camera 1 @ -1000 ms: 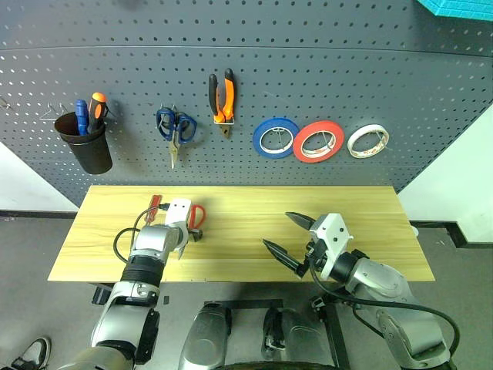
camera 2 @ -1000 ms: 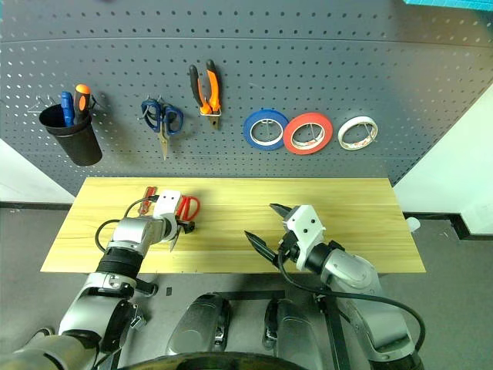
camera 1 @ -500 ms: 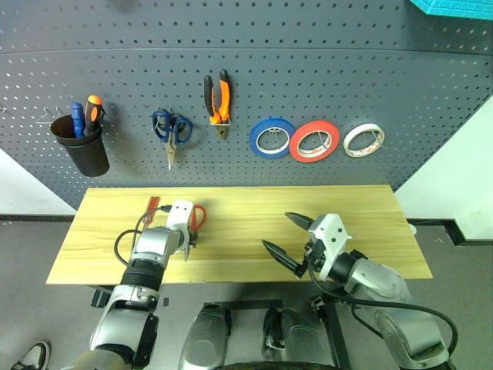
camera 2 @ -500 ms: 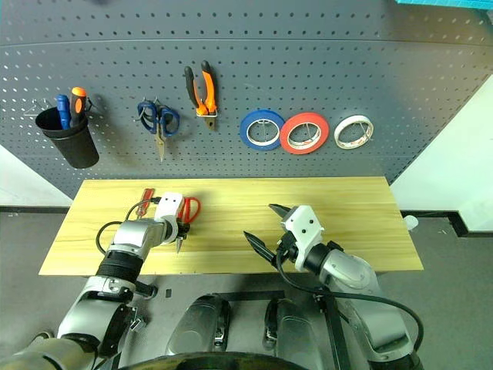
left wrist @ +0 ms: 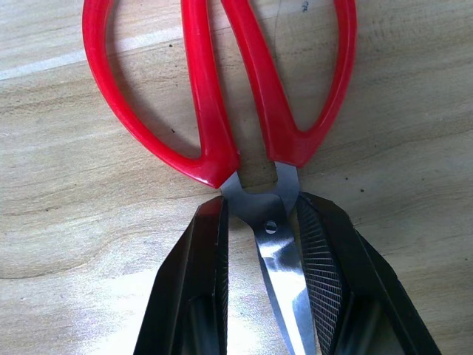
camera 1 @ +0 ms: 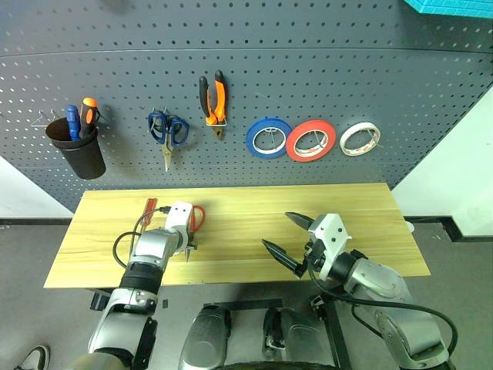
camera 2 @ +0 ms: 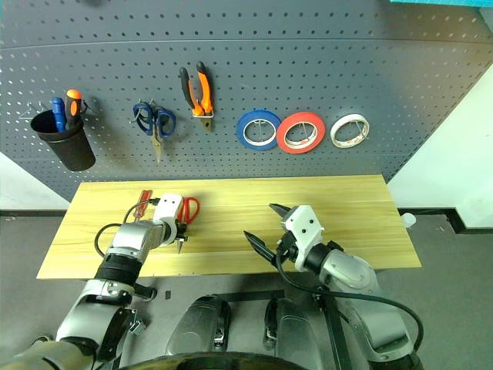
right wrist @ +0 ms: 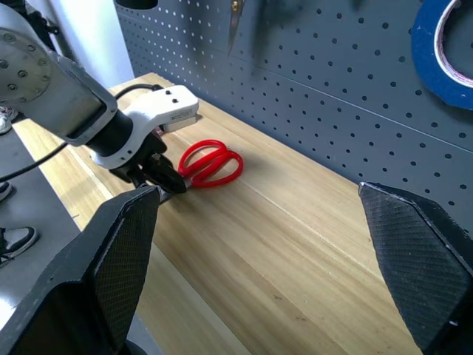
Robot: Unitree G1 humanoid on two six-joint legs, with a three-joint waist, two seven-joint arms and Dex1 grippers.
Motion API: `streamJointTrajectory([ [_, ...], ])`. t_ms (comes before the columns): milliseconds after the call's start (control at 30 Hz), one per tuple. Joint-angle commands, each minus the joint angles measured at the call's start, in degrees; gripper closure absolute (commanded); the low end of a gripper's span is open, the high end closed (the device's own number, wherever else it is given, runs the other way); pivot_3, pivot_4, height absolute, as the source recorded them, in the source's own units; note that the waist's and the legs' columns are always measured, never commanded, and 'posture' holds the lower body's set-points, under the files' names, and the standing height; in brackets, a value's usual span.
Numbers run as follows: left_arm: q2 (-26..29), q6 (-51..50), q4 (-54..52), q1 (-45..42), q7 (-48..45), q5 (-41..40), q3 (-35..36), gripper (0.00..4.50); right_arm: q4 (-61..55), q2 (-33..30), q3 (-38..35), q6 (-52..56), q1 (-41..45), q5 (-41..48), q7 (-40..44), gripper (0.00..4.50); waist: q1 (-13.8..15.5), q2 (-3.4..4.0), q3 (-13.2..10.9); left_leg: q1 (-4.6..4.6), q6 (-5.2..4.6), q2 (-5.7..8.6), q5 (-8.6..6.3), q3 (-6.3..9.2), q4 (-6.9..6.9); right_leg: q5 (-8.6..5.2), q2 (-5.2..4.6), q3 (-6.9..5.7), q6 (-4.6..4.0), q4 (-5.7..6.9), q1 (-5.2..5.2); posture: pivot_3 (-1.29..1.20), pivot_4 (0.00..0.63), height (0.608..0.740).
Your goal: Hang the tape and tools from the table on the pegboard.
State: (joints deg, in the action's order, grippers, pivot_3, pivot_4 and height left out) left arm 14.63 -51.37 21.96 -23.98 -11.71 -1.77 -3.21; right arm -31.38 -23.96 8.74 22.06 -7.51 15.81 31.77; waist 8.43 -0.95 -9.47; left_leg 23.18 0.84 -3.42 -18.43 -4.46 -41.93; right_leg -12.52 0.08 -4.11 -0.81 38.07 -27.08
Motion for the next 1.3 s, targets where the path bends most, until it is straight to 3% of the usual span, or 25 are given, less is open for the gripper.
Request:
streamJointTrajectory([
  [33,1.0,2.1,-5.9,4.1,-1.9,1.4,-3.5,3.49,-1.9,0.1,0.2,-1.2,0.4,-0.4,-0.3,0.00,0.1,-0.01,0.0,0.05,0.00,0.00,0.00,0.00,0.02,0.00,0.00,0.00,0.00,-0.02,-0.04,0.30,0.156,0.677],
  [233,2.6,10.6,-18.8,10.6,-3.2,2.4,-5.0,3.56,-1.3,0.1,0.4,-1.6,0.3,-0.9,-0.1,0.00,0.3,-0.15,-0.1,0.23,-0.01,0.00,-0.01,0.00,0.05,-0.04,-0.04,0.00,0.02,-0.11,-0.19,0.31,0.153,0.677],
  [533,3.7,21.0,-24.0,14.0,-3.5,3.4,-5.3,3.56,-0.4,0.1,0.5,-2.0,0.6,-1.4,0.1,0.00,0.2,-0.14,-0.2,0.22,0.00,0.01,-0.01,0.00,0.21,-0.05,-0.04,-0.02,0.04,-0.25,-0.19,0.31,0.146,0.677],
  [900,7.8,36.0,-34.6,18.5,0.7,11.9,-5.6,3.56,2.7,1.0,1.1,-3.6,3.0,-2.5,0.2,0.00,0.3,-0.14,-0.1,0.20,-0.01,0.02,-0.01,-0.07,0.55,-0.03,-0.01,0.00,0.08,-0.54,-0.17,0.33,0.124,0.677],
  [1300,9.3,54.7,-40.3,24.5,9.3,19.6,-1.1,3.56,6.7,1.8,1.1,-6.1,5.8,-3.3,0.4,0.00,2.5,-0.14,-0.1,0.20,-0.01,0.02,0.00,-0.08,0.67,-0.02,0.04,-0.01,0.08,-0.65,-0.17,0.35,0.106,0.677],
])
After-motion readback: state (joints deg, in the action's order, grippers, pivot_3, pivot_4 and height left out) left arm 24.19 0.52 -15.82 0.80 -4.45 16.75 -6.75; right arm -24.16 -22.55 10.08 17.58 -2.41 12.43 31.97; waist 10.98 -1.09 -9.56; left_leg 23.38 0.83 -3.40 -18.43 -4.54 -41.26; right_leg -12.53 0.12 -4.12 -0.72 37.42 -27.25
